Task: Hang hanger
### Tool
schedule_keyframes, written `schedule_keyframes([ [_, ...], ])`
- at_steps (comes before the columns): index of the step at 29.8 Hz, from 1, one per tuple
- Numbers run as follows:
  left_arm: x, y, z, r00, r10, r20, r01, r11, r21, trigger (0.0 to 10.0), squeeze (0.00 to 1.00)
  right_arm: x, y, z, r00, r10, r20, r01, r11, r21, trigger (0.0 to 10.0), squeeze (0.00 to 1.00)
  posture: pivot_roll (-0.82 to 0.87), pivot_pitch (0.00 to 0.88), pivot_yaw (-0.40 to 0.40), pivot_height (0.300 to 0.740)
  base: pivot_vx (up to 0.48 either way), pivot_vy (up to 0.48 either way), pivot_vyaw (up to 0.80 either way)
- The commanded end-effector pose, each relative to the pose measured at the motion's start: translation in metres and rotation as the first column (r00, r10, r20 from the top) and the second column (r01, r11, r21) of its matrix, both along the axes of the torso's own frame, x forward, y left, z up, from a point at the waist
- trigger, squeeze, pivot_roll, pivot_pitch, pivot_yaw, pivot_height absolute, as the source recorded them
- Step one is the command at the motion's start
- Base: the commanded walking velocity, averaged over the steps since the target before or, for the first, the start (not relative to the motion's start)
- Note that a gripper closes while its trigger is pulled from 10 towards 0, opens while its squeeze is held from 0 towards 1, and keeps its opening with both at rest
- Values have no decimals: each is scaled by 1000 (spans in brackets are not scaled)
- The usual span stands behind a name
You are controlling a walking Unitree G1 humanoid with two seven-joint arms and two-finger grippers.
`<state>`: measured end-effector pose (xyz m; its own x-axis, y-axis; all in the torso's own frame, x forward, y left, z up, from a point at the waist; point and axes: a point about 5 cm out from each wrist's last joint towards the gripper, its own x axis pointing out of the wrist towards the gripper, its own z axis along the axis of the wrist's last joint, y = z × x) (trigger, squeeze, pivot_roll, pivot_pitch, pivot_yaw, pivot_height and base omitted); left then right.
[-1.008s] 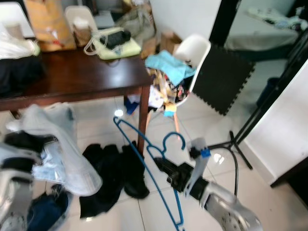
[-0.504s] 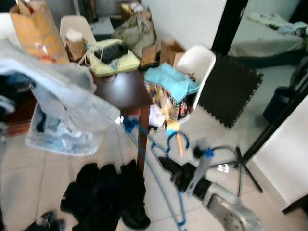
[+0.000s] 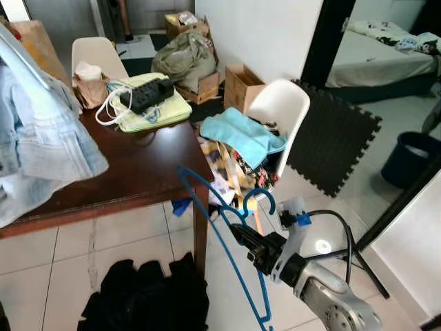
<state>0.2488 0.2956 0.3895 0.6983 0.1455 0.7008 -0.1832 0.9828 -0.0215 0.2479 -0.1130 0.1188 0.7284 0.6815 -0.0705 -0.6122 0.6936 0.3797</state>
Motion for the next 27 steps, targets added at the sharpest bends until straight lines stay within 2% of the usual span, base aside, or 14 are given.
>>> schedule_keyframes([
  [1, 0, 4, 3, 1000, 16, 0, -16, 1000, 18, 10000, 0, -2, -1, 0, 1000, 4, -3, -4, 1000, -2, 10000, 0, -29, 88, -12, 740, 480, 0, 0],
  [6, 4, 9, 1, 999, 25, -21, -25, 1000, 13, 10000, 0, -2, -1, 0, 1000, 3, -4, -3, 1000, -2, 10000, 0, -32, 91, -11, 740, 480, 0, 0],
  [12, 14, 23, -17, 992, 73, -101, -77, 996, -33, 10000, 0, -3, -3, 0, 1000, 0, -5, 0, 1000, -4, 10000, 0, -41, 97, -9, 740, 480, 0, 0],
  [13, 23, 31, -36, 980, 86, -177, -103, 991, -85, 10000, 0, -3, -3, 0, 1000, -1, -5, 1, 1000, -4, 10000, 0, -44, 99, -8, 740, 390, 0, 0],
  [14, 35, 35, -65, 955, 50, -293, -99, 983, -156, 10000, 0, -3, -4, 0, 1000, -3, -5, 3, 1000, -5, 10000, 0, -46, 100, -7, 740, 0, 0, 0],
  [15, 35, 35, -65, 955, 50, -293, -99, 983, -156, 10000, 0, -3, -4, 0, 1000, -3, -5, 3, 1000, -5, 10000, 0, -46, 100, -7, 740, 0, 0, 0],
  [16, 41, 37, -85, 930, 16, -367, -97, 974, -205, 10000, 0, -3, -4, 0, 1000, -4, -4, 4, 1000, -5, 10000, 0, -46, 100, -7, 740, 0, 0, 0],
  [17, 49, 32, -113, 877, -58, -477, -72, 965, -251, 10000, 0, -3, -4, 1, 1000, -5, -4, 5, 1000, -6, 10000, 0, -47, 100, -8, 740, 0, 0, 0],
  [18, 49, 32, -113, 877, -58, -477, -72, 965, -251, 10000, 0, -3, -4, 1, 1000, -5, -4, 5, 1000, -6, 10000, 0, -47, 100, -8, 740, 0, 0, 0],
  [20, 55, 11, -168, 712, -206, -671, 9, 959, -285, 10000, 0, -2, -4, 1, 1000, -7, -5, 7, 1000, -8, 10000, 0, -46, 101, -11, 740, 0, 0, 0],
  [22, 51, -4, -196, 602, -275, -750, 55, 951, -304, 10000, 0, -2, -4, 1, 1000, -7, -6, 7, 1000, -8, 10000, 0, -45, 101, -10, 740, 0, 0, 0],
  [23, 51, -4, -196, 602, -275, -750, 55, 951, -304, 10000, 0, -2, -4, 1, 1000, -7, -6, 7, 1000, -8, 10000, 0, -45, 101, -10, 740, 0, 0, 0],
  [24, 50, -8, -201, 576, -290, -764, 63, 948, -313, 10000, 0, -1, -4, 1, 1000, -7, -6, 7, 1000, -8, 10000, 0, -45, 101, -10, 740, 0, 0, 0],
  [27, 47, -8, -207, 557, -289, -778, 48, 947, -318, 10000, 20, -1, -4, 1, 1000, -7, -7, 7, 1000, -8, 10000, 0, -45, 101, -10, 740, 0, 0, 0],
])
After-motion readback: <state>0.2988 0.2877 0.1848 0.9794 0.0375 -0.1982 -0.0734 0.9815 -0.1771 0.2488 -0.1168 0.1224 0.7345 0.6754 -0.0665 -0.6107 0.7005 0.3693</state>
